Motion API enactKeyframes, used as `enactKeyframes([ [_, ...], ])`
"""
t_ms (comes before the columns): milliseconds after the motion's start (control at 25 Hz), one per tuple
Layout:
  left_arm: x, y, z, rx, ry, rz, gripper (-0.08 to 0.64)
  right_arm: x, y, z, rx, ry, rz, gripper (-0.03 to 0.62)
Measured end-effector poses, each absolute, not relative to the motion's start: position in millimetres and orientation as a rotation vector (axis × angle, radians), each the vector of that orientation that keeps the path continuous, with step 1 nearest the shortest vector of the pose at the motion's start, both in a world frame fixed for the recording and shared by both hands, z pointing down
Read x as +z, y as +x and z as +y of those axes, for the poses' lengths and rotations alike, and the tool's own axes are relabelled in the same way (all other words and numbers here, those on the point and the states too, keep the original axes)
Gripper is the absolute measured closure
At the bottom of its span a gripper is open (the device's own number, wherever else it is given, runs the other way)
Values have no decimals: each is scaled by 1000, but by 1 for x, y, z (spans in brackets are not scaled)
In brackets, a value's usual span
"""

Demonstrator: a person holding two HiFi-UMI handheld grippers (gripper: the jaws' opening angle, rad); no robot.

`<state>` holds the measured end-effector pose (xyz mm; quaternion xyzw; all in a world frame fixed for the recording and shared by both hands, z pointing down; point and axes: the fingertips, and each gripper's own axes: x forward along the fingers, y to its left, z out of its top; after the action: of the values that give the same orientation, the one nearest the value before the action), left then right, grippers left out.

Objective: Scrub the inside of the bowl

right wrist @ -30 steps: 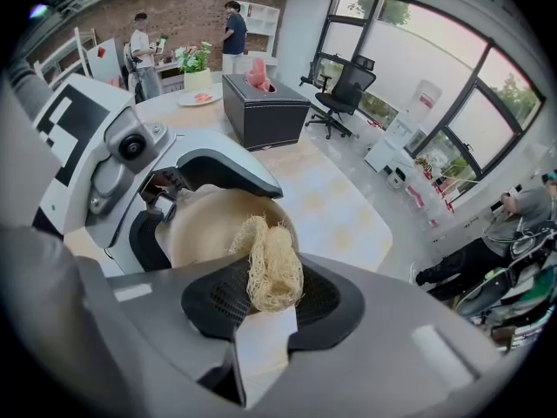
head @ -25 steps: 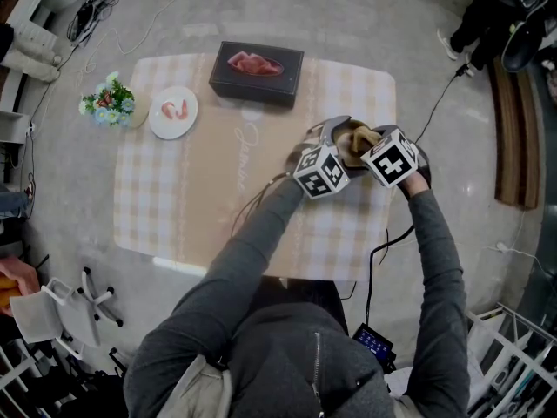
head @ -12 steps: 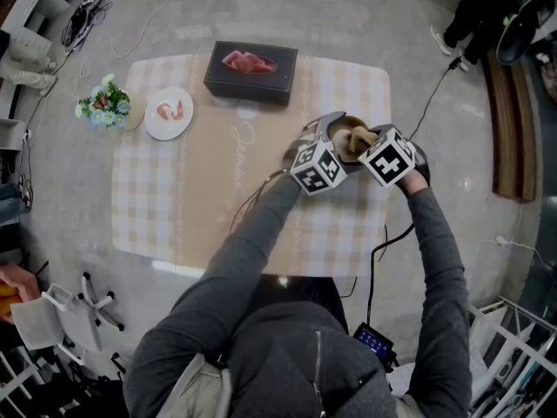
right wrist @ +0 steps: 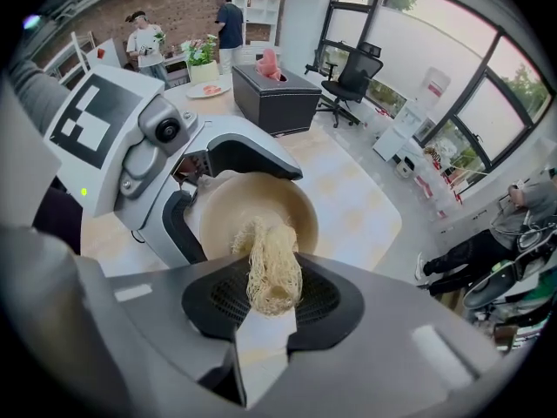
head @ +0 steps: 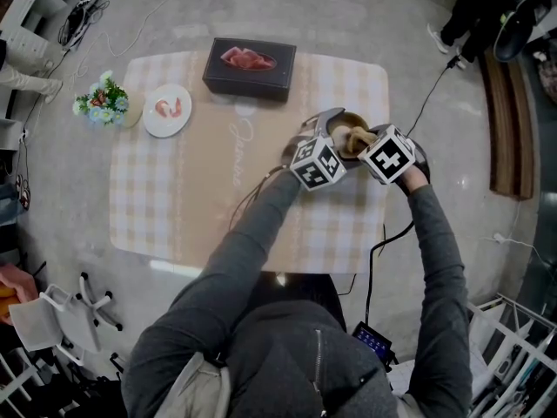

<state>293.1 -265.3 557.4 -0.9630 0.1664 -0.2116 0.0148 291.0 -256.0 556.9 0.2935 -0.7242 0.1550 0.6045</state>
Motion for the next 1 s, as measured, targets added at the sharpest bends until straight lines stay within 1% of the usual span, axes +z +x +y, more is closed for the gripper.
enactKeyframes([
  [240, 558, 293, -265, -662, -2997, 517, 5, 558, 285, -253, 421, 609, -1662, 499],
  [480, 559, 294, -263, -665, -2997, 496, 5, 567, 281, -249, 586, 507, -1634, 500],
  [760, 558, 294, -264, -663, -2997, 496, 3, 572, 279, -248, 586, 395, -1567, 502],
  [1000, 558, 294, -264, -666, -2998, 494, 3, 572, 269, -242, 649, 353, -1594, 503],
])
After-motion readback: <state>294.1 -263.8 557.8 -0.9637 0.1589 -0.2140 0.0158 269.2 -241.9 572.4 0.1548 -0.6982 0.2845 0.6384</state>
